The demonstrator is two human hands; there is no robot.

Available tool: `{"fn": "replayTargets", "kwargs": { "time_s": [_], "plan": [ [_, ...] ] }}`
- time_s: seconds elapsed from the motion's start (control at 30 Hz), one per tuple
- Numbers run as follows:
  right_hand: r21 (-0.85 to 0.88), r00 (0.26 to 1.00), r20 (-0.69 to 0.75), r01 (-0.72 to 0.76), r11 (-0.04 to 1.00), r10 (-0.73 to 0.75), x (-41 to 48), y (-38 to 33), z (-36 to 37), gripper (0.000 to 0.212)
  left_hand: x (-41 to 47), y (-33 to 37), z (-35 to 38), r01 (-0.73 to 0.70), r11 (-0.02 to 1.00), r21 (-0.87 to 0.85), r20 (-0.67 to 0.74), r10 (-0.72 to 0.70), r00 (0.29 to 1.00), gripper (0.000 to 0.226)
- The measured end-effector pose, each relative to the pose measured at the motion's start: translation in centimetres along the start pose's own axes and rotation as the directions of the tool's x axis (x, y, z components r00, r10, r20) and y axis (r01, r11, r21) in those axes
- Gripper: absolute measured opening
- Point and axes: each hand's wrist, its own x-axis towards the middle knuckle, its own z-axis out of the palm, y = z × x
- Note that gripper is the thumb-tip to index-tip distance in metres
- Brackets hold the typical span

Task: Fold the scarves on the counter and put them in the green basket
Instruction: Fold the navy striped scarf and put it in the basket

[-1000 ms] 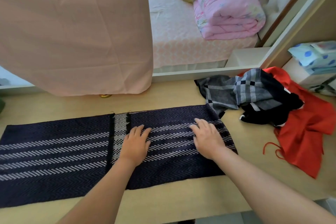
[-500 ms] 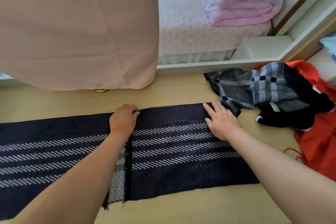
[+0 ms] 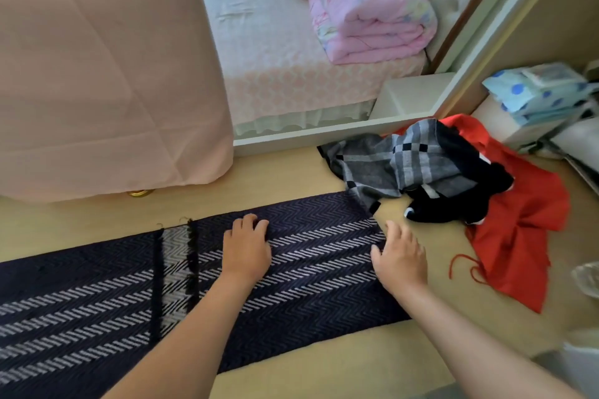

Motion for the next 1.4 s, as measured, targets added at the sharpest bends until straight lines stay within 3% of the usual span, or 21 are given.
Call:
{"fn": "replayTargets", "kwargs": {
  "time_s": [0.07, 0.17, 0.27, 0.33, 0.4, 0.47, 0.57, 0.73, 0.97, 1.2, 1.4],
  "plan": [
    [-0.007, 0.994, 0.089, -0.069, 0.998, 0.069, -0.5, 1.4, -0.3, 0.042, -0.4, 2.8, -0.2, 0.028, 1.000, -0.015, -0.044, -0.029, 0.999, 0.037],
    [0.111, 0.993, 0.116, -0.046, 0.993, 0.033, -0.9, 2.6, -0.5, 0.023, -0.4, 8.1, -0.9, -0.156, 0.981, -0.120, -0.104, 0.144, 0.984, 0.033],
    [0.337, 0.990, 0.142, -0.042, 0.941, -0.006, -1.2, 2.6, -0.9, 0.017, -0.1, 13.5, -1.9, -0.262, 0.914, -0.308, 0.035, 0.286, 0.957, 0.043],
    [0.395, 0.984, 0.165, -0.009, 0.918, -0.061, -1.5, 2.4, -1.5, 0.017, 0.2, 16.1, -2.3, -0.297, 0.903, -0.312, 0.126, 0.349, 0.929, 0.050],
    [0.427, 0.972, 0.168, 0.080, 0.901, -0.166, -2.0, 2.0, -2.1, 0.021, 0.8, 17.4, -2.2, -0.245, 0.916, -0.318, 0.232, 0.326, 0.916, 0.049],
    [0.448, 0.956, 0.147, 0.165, 0.878, -0.255, -2.5, 1.4, -2.8, 0.024, 1.7, 17.7, -2.4, -0.107, 0.906, -0.410, 0.324, 0.254, 0.911, 0.045],
    [0.470, 0.935, 0.133, 0.233, 0.852, -0.329, -3.0, 0.2, -3.5, 0.019, 2.5, 17.0, -3.3, 0.045, 0.824, -0.564, 0.333, 0.177, 0.926, 0.036],
    [0.494, 0.933, 0.134, 0.230, 0.838, -0.335, -3.7, -2.3, -4.4, 0.036, 2.2, 13.0, -4.7, 0.116, 0.753, -0.647, 0.092, -0.075, 0.993, 0.037],
    [0.579, 0.910, 0.255, 0.126, 0.805, -0.326, -6.0, -10.7, -4.0, 0.046, -0.7, 2.8, -7.1, 0.023, 0.706, -0.708, -0.038, -0.070, 0.997, 0.055],
    [0.628, 0.884, 0.308, 0.090, 0.773, -0.352, -11.1, -22.8, -1.2, 0.046, -3.7, -10.7, -8.3, 0.033, 0.720, -0.693, 0.018, -0.029, 0.999, 0.060],
    [0.571, 0.895, 0.307, 0.099, 0.815, -0.325, -14.7, -28.8, 2.1, 0.044, -3.9, -18.6, -6.3, 0.016, 0.852, -0.523, 0.190, 0.099, 0.977, 0.065]
  ]
}}
